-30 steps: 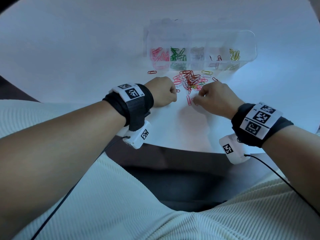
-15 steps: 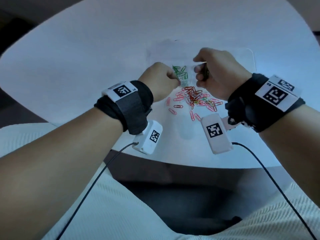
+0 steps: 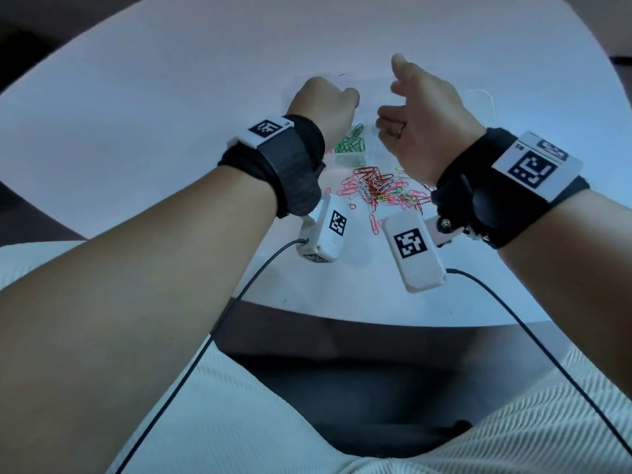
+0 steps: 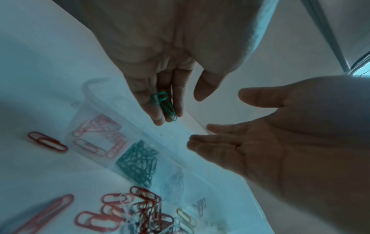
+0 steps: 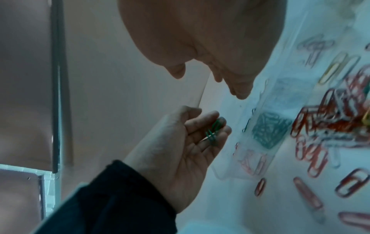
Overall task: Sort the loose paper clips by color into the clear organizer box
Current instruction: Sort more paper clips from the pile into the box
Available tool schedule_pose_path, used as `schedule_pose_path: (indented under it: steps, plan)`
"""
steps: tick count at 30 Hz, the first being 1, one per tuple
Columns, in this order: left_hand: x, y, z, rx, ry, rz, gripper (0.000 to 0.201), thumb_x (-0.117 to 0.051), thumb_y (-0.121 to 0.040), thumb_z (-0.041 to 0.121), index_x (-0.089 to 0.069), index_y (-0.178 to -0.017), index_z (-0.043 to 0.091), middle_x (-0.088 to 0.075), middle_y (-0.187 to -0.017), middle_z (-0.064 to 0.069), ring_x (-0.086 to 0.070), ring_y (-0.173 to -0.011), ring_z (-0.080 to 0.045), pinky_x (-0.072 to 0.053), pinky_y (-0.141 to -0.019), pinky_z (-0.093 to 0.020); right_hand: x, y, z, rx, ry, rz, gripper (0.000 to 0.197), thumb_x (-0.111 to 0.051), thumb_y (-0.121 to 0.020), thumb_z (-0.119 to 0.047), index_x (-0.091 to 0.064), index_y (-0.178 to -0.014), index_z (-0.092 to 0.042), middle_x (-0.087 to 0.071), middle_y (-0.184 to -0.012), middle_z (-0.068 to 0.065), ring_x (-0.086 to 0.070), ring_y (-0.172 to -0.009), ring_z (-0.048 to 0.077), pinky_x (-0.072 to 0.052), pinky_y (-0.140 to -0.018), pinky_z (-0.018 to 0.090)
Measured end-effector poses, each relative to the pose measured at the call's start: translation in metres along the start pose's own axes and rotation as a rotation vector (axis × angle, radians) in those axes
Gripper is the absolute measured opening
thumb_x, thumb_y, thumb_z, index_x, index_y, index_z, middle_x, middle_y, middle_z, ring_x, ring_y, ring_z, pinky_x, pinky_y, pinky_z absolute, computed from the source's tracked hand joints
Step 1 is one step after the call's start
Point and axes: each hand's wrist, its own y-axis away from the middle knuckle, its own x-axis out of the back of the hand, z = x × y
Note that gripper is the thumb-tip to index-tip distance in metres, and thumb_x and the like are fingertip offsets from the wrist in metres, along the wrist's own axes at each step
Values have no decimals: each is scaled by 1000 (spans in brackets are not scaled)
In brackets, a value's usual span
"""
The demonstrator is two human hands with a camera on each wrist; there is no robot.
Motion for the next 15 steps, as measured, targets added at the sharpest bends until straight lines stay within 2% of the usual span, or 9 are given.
schedule_pose_path:
  steps: [1, 2, 3, 6, 8, 9, 12, 14, 15]
  plan:
    - [-2, 1, -2, -18, -44, -20, 14, -48, -85, 22, -56, -79, 13, -52, -76, -8, -47, -68, -20, -46, -67, -34, 6, 2, 1, 28, -5, -4, 41, -50, -97, -46, -53, -124, -15, -54, -134, 20, -59, -114, 24, -48, -101, 34]
    - [-3, 1, -4, -45, -84, -36, 12, -46, -87, 21, -54, -79, 16, -51, -78, -5, -45, -70, -19, -40, -66, -29, 12, 5, 2, 49, -9, -13, 47, -51, -97, -44, -49, -133, -14, -57, -127, 15, -59, -111, 22, -48, -96, 32]
    - [-4, 1, -7, -73, -115, -50, 11, -45, -87, 20, -53, -79, 19, -50, -80, -1, -43, -73, -17, -36, -67, -27, 18, 8, 3, 65, -3, -26, 45, -51, -97, -42, -50, -132, -14, -61, -121, 13, -61, -108, 22, -49, -92, 32]
    - [-1, 8, -14, -183, -196, -55, 21, -43, -92, 18, -63, -91, 25, -56, -90, 4, -49, -83, -14, -38, -74, -22, 33, 23, 9, 99, 111, -92, 20, -54, -96, -30, -61, -106, -14, -69, -93, 9, -66, -80, 23, -54, -73, 32]
    - [7, 18, -15, -255, -220, -19, 25, -47, -92, 19, -68, -105, 22, -64, -99, 7, -56, -91, -10, -40, -79, -16, 38, 32, 17, 139, 241, -132, 11, -55, -94, -19, -64, -95, -13, -67, -76, 7, -61, -64, 22, -49, -59, 29]
    - [12, 23, -15, -291, -231, 0, 24, -49, -90, 19, -69, -104, 21, -65, -97, 8, -57, -89, -9, -41, -77, -15, 40, 35, 23, 163, 312, -142, 9, -57, -93, -16, -65, -91, -13, -66, -72, 6, -60, -60, 21, -47, -55, 28]
    - [24, 41, -19, -341, -312, -16, 18, -52, -84, 17, -68, -90, 22, -58, -74, 13, -54, -72, -8, -42, -67, -18, 42, 38, 42, 237, 613, -148, 11, -60, -90, -13, -69, -84, -16, -68, -69, -1, -59, -56, 13, -46, -51, 24]
    - [28, 51, -31, -330, -432, -74, 16, -54, -83, 17, -68, -89, 23, -58, -76, 11, -55, -75, -12, -41, -71, -20, 39, 38, 56, 293, 870, -186, 15, -60, -88, -14, -72, -85, -21, -70, -75, -4, -60, -60, 9, -46, -55, 19]
    - [29, 55, -40, -315, -513, -118, 16, -55, -83, 18, -67, -90, 25, -59, -80, 8, -56, -78, -14, -41, -72, -22, 36, 38, 64, 316, 993, -219, 17, -59, -87, -15, -74, -89, -23, -71, -81, -6, -61, -66, 10, -45, -61, 19]
